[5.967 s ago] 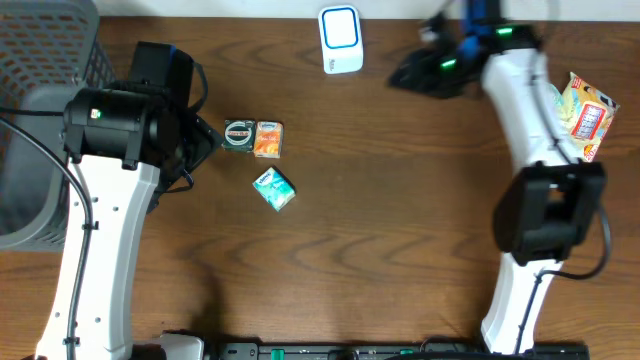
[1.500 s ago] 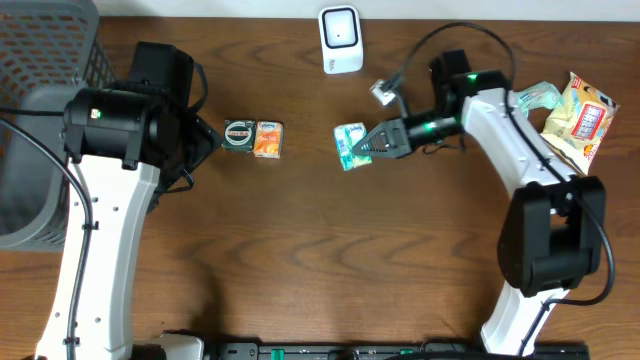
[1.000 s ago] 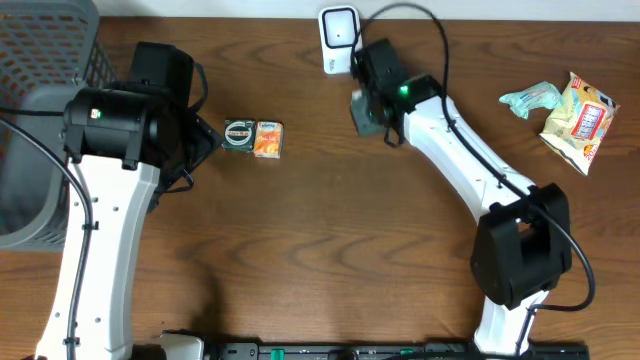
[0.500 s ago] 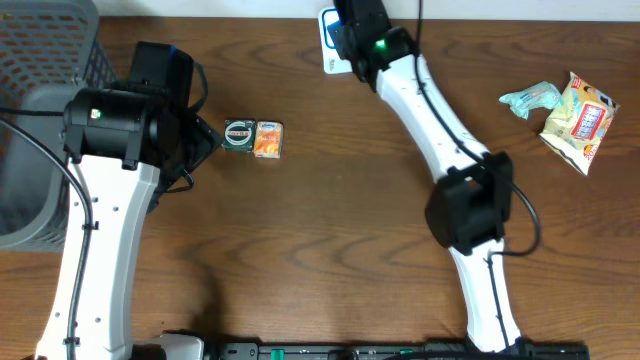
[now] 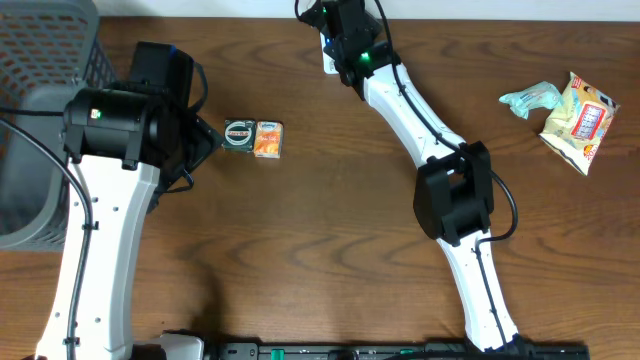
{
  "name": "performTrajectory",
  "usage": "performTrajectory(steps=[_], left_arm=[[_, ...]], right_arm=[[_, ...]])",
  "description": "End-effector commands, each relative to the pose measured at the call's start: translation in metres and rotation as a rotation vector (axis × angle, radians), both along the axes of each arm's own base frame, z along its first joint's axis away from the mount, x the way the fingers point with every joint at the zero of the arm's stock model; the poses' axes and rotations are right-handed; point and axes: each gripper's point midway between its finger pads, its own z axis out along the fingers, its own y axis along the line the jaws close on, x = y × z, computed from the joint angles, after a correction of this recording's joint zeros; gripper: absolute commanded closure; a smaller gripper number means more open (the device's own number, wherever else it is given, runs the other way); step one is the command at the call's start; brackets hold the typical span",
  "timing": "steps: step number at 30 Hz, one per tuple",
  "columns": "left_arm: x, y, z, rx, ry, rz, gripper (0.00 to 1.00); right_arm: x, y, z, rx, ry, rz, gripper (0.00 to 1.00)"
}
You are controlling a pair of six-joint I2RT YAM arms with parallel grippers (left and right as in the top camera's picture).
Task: Scan the item barcode
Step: 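Hold the Kleenex pack up against the scanner face, then carry the Kleenex pack right and drop it on the pile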
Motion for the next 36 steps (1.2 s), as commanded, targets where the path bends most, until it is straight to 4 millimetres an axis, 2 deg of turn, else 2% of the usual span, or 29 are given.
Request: performTrajectory(steps=[1,4,8,11,14,16,21,24,26,29,32,33,34,36], left_arm=[[-0.001,0.003,-0.001,0.006,0.008,0.012,0.02],[-0.001,0.003,-0.001,0.006,0.008,0.012,0.02],[-0.001,0.003,-0.001,0.006,0.008,0.012,0.02],[-0.001,0.003,-0.001,0.006,0.008,0.012,0.02],[-0.001,0.003,-0.001,0.006,0.008,0.012,0.02],[-0.001,0.003,-0.001,0.006,0.008,0.012,0.02],[-0.001,0.003,-0.001,0.006,0.008,0.012,0.02],[-0.001,0.003,-0.001,0.006,0.008,0.012,0.02],[-0.001,0.003,-0.001,0.006,0.008,0.012,0.02],[-0.001,0.003,-0.001,0.006,0.008,0.012,0.02],[-0.001,0.003,-0.001,0.006,0.008,0.012,0.02],[-0.001,0.003,-0.001,0.006,0.008,0.012,0.02],[-0.001,0.003,-0.001,0.006,0.008,0.012,0.02],[-0.001,0.003,-0.001,0.006,0.008,0.012,0.02]], right_arm=[[-0.001,0.001,0.009,-0.024,-0.012,0.002,0.99],[0.0,-0.009,0.017,0.05,-0.022,-0.065,0.99],[0.006,-0.045,0.051,0.15,-0.082,-0.194,0.99],[0.004,-0.09,0.075,0.213,-0.091,-0.299,0.99],[-0.005,-0.153,0.084,0.288,-0.063,-0.461,0.99],[-0.015,-0.196,0.078,0.319,-0.022,-0.577,0.99],[-0.056,-0.295,0.04,0.35,0.123,-0.873,0.99],[-0.078,-0.337,0.021,0.38,0.203,-0.987,0.97],[-0.088,-0.355,0.009,0.418,0.258,-1.012,0.91],[-0.1,-0.372,-0.006,0.497,0.338,-1.027,0.88],[-0.112,-0.389,-0.012,0.54,0.351,-1.105,0.83],[-0.115,-0.395,-0.013,0.548,0.353,-1.127,0.74],[-0.117,-0.398,-0.014,0.549,0.356,-1.136,0.6],[-0.121,-0.402,-0.015,0.547,0.364,-1.148,0.47]])
